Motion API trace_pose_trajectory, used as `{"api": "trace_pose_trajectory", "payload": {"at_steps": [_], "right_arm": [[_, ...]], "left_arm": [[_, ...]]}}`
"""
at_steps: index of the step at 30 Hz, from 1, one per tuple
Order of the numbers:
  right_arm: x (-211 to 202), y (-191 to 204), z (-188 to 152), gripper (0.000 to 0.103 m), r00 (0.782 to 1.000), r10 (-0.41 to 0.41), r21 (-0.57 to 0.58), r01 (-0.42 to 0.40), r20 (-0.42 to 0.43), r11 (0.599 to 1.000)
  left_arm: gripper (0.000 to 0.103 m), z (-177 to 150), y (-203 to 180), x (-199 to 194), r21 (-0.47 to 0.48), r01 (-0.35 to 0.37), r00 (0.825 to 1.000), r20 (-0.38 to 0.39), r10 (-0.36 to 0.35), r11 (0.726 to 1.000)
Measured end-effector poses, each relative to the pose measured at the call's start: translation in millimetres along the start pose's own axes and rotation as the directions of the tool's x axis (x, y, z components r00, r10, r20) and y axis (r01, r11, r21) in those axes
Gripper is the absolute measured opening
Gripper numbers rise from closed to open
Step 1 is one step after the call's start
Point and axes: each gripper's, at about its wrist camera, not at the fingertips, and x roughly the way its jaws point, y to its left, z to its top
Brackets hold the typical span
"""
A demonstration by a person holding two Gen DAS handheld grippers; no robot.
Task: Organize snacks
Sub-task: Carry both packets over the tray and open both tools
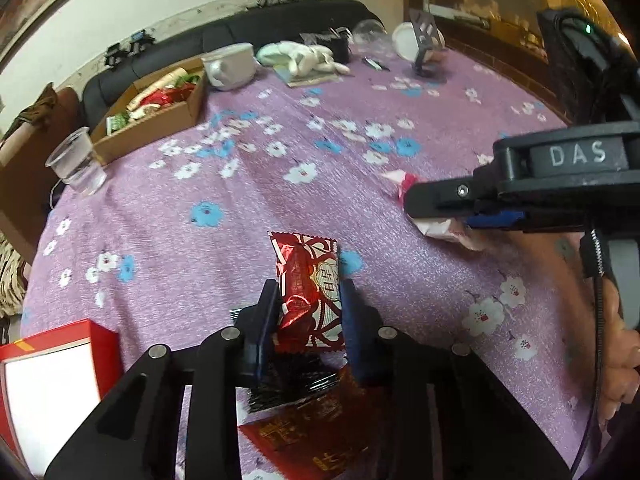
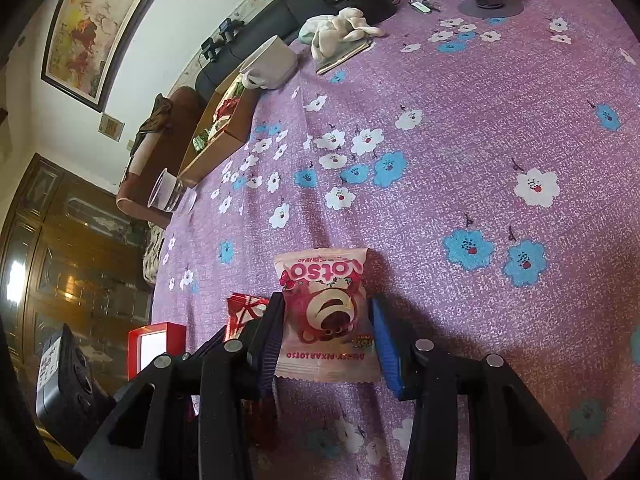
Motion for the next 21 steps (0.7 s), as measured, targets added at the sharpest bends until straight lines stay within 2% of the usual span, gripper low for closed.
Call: {"api": "trace_pose_trajectory", "payload": {"at_steps": [5,11,21], "right_arm": [[-1.6,6.9,-1.5,0.043,0.999,0.049,-0.019,-0.049,-0.001,0.999],[-3.0,21.4,-6.4,0.043,0.991,0.136,-0.050,-0.136,-0.008,0.989],[-11.8,63.6,-27.2,0.043,0.972,0.235,-0.199,-0.231,0.000,0.952]], "left_arm": [[0.027,-5.9,11.8,-28.0,-0.065,-0.010,0.997,0.077,0.015,0.998],[0.027,-20.9,19.7,-69.6,-0.130,-0.074,0.983,0.159,0.095,0.989],[0.027,-40.1,33.2,-121.5,-0.188,-0.217,0.934,0.244,0.259,0.958]]}}
